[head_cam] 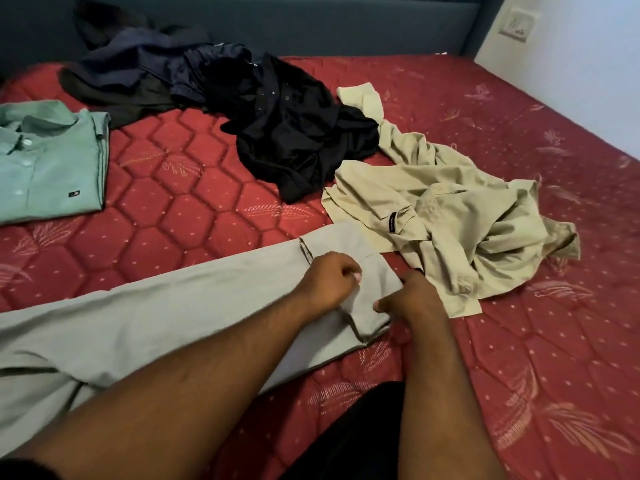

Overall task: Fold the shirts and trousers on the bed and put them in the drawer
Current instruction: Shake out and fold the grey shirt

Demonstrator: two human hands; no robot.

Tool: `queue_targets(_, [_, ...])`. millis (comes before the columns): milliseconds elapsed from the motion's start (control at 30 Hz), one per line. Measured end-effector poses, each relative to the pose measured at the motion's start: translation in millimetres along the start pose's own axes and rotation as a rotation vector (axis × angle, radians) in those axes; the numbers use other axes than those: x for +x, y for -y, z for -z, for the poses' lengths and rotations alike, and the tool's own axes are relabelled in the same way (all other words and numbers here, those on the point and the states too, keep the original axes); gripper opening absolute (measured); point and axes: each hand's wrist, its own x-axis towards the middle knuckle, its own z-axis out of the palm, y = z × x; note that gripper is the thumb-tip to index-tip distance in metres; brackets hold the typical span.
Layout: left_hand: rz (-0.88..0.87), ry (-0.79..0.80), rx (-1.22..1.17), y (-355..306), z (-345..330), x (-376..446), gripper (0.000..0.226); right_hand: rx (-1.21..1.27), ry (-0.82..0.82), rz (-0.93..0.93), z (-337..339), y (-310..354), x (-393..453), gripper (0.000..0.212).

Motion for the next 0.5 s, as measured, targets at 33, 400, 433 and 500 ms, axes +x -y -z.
queue_targets(33, [0.142,0.006,-0.241,-10,6,-5,0.015,-0.018,-0.063,0.082,-1,9,-9,0.058])
queue_targets(400, [0.543,-0.328,-0.800,36,110,-104,0.031,-0.219,0.181,0.715,-116,58,-156,0.057])
queue_targets(433, [0.545,-0.353,-0.807,50,120,-121,0.033,-0.185,0.201,0.718,-120,58,-166,0.052])
queue_targets(500, [0.524,-0.426,-0.798,74,145,-162,0.035,-0.127,0.200,0.712,-127,59,-180,0.040])
